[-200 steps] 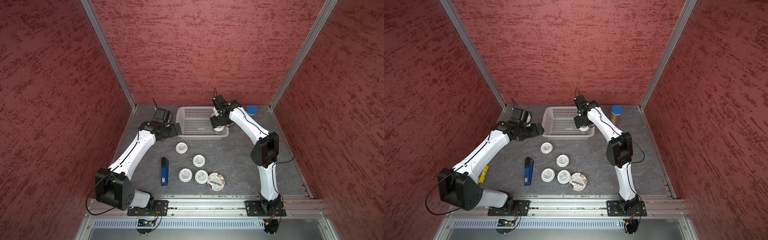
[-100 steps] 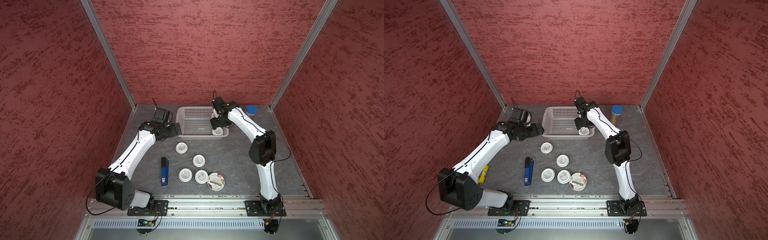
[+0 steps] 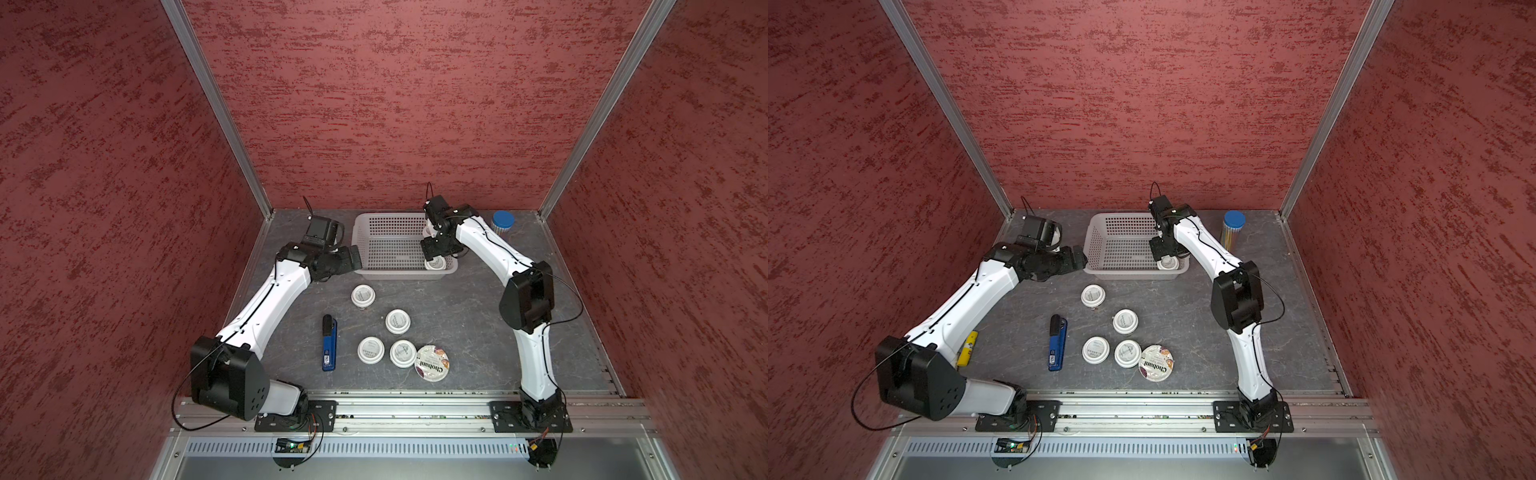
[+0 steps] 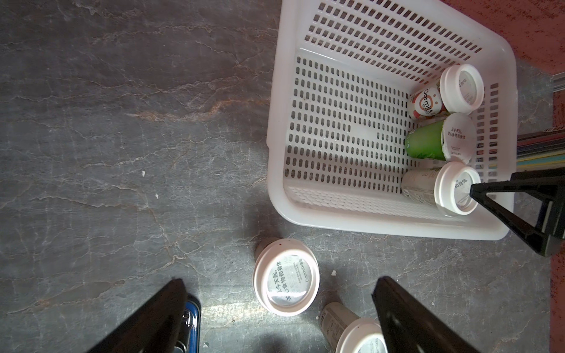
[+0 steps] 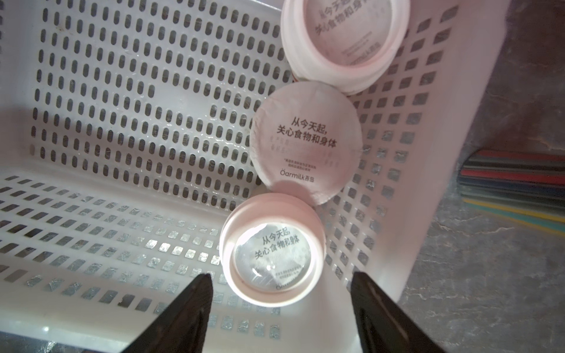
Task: Put the yogurt in the basket
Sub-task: Place the yogurt in the basket, then pick up the yogurt from the center of the board.
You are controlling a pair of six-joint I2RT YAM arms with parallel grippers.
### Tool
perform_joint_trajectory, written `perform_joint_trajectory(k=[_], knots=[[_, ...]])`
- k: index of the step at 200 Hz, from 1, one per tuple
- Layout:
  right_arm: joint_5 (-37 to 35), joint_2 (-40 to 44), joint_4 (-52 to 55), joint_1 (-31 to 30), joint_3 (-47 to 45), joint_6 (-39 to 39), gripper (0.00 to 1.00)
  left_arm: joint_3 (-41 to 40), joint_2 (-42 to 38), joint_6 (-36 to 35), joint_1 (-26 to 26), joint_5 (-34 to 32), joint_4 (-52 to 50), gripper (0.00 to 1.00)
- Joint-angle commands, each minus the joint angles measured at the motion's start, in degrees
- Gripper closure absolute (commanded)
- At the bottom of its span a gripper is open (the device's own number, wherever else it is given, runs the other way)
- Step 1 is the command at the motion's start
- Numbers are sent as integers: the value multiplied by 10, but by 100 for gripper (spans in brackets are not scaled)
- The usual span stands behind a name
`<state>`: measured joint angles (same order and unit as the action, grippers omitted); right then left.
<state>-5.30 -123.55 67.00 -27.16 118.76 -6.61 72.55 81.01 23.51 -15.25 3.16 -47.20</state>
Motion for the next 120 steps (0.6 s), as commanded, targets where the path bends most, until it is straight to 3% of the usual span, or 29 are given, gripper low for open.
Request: perform_joint_trajectory(k=[1,45,74,120], knots=[[-4,52,-26,-9,-14,-5,23,-7,3,-4,-8,5,11,1],[-8,110,-68,-43,-86,-14,24,-8,3,8,-34,-9,12,0],[5,181,-120,-82,-184,-23,24,-15,0,19,-62,-22,13,0],[30,263,-189,-181,-324,-44,24,-51,-9,38,-109,-32,29,0]])
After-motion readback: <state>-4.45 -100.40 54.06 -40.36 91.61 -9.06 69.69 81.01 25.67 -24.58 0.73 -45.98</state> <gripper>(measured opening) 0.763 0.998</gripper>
